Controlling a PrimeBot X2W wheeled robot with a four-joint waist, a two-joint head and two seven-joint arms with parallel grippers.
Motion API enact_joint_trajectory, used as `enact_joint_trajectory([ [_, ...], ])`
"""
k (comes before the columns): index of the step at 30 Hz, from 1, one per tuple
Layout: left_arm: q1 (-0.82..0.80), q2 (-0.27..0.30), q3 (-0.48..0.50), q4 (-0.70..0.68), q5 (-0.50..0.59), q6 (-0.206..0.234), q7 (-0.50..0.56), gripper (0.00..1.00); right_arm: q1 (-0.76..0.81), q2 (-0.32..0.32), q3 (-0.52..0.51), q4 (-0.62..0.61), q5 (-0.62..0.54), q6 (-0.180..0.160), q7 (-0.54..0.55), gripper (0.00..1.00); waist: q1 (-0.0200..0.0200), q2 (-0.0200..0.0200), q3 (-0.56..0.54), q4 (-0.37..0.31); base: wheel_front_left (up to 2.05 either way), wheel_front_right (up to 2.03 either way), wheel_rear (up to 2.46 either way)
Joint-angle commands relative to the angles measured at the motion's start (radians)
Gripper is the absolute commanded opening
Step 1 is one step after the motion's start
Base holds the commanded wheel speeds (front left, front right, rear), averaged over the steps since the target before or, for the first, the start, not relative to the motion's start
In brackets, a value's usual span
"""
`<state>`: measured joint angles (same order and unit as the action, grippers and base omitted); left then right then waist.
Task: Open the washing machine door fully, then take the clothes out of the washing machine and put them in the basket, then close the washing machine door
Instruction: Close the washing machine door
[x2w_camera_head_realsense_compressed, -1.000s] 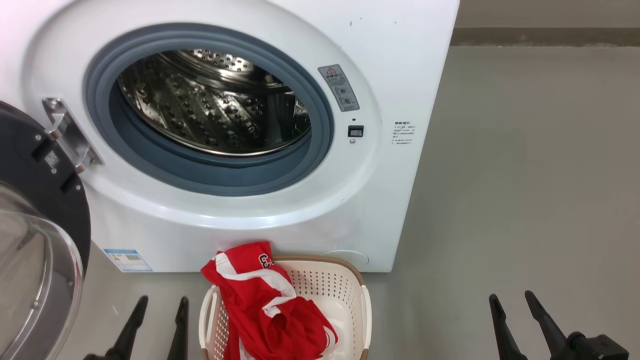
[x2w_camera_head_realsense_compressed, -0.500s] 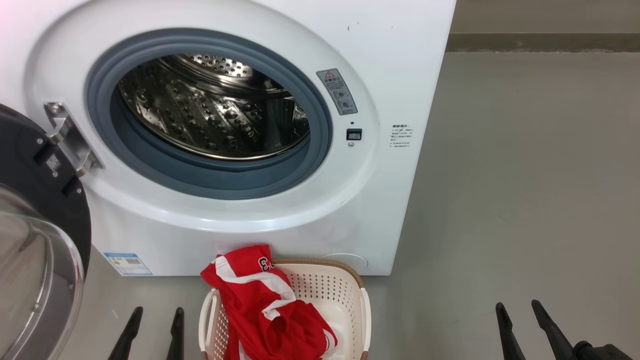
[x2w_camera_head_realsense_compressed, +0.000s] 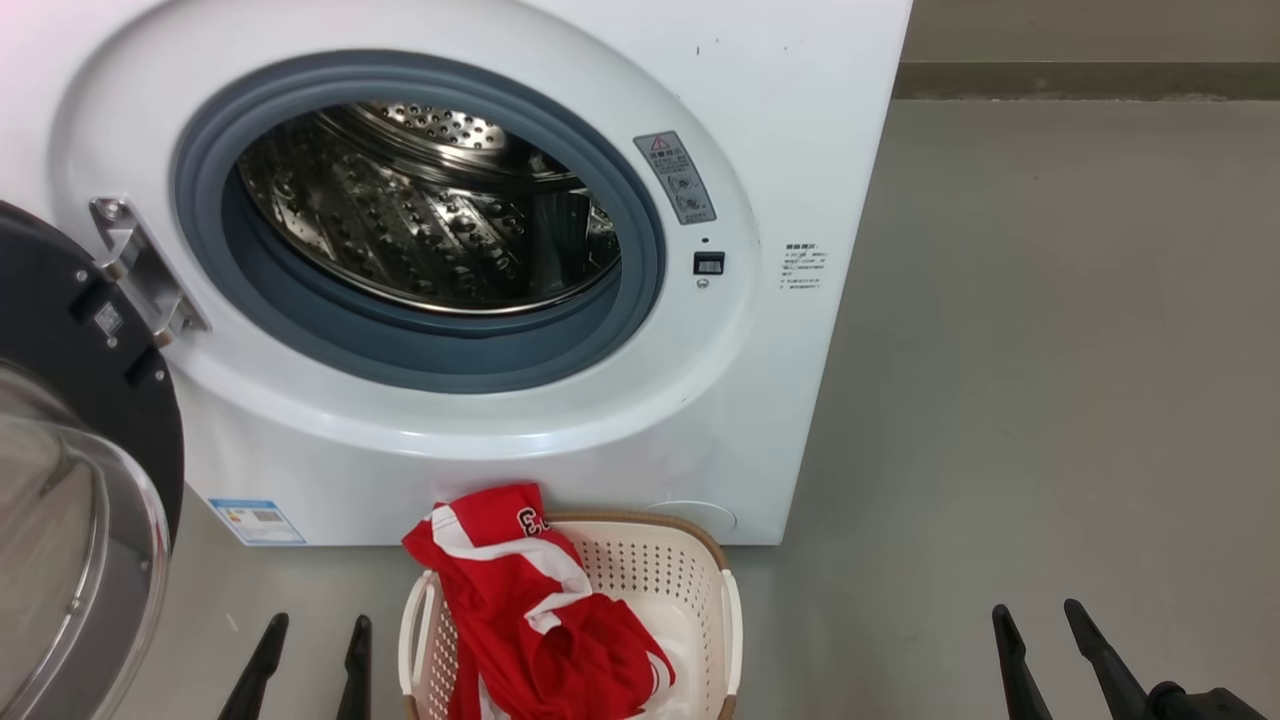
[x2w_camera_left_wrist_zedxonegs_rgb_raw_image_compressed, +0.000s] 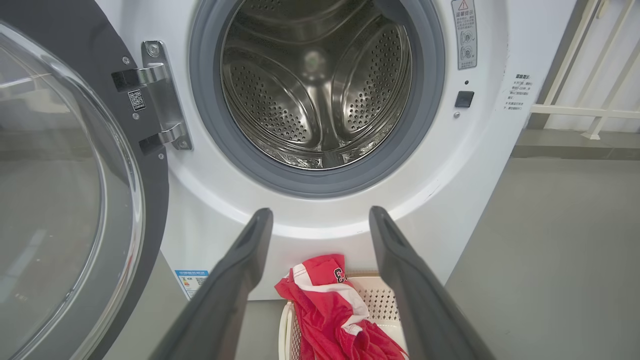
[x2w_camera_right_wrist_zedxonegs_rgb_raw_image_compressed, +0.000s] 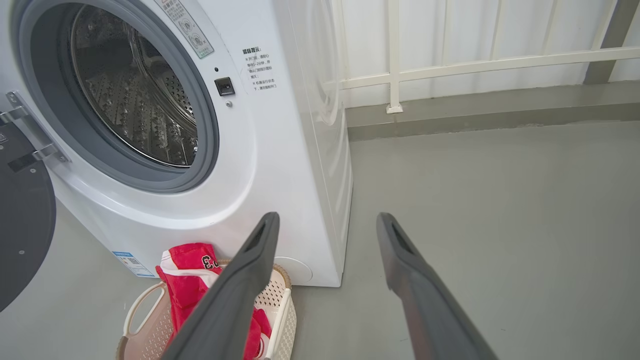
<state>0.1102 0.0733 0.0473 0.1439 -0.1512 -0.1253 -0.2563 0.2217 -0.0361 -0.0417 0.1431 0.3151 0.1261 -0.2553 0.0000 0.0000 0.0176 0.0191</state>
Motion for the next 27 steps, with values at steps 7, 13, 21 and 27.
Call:
enact_joint_trajectory([
  [7, -0.027, 0.005, 0.033, -0.021, 0.006, -0.005, -0.006, 1.00, -0.030, -0.014, 0.021, -0.024, 0.003, 0.005, -0.006, 1.00, 0.0000, 0.0000, 0.000, -0.001, -1.42, 1.42, 0.00],
  [13, -0.023, 0.003, 0.027, -0.026, -0.006, -0.005, -0.006, 1.00, -0.029, -0.014, 0.021, -0.023, 0.002, 0.005, -0.006, 1.00, 0.0000, 0.0000, 0.000, 0.001, -1.57, 1.57, 0.00],
  [21, -0.024, 0.002, 0.027, -0.022, -0.005, -0.005, -0.006, 1.00, -0.029, -0.014, 0.023, -0.022, 0.001, 0.005, -0.006, 1.00, 0.0000, 0.0000, 0.000, 0.004, -0.76, 0.76, 0.00],
  [27, -0.025, -0.001, 0.027, -0.014, -0.008, -0.005, -0.006, 1.00, -0.028, -0.014, 0.022, -0.022, -0.001, 0.005, -0.006, 1.00, 0.0000, 0.0000, -0.002, 0.006, -0.05, 0.05, 0.00],
])
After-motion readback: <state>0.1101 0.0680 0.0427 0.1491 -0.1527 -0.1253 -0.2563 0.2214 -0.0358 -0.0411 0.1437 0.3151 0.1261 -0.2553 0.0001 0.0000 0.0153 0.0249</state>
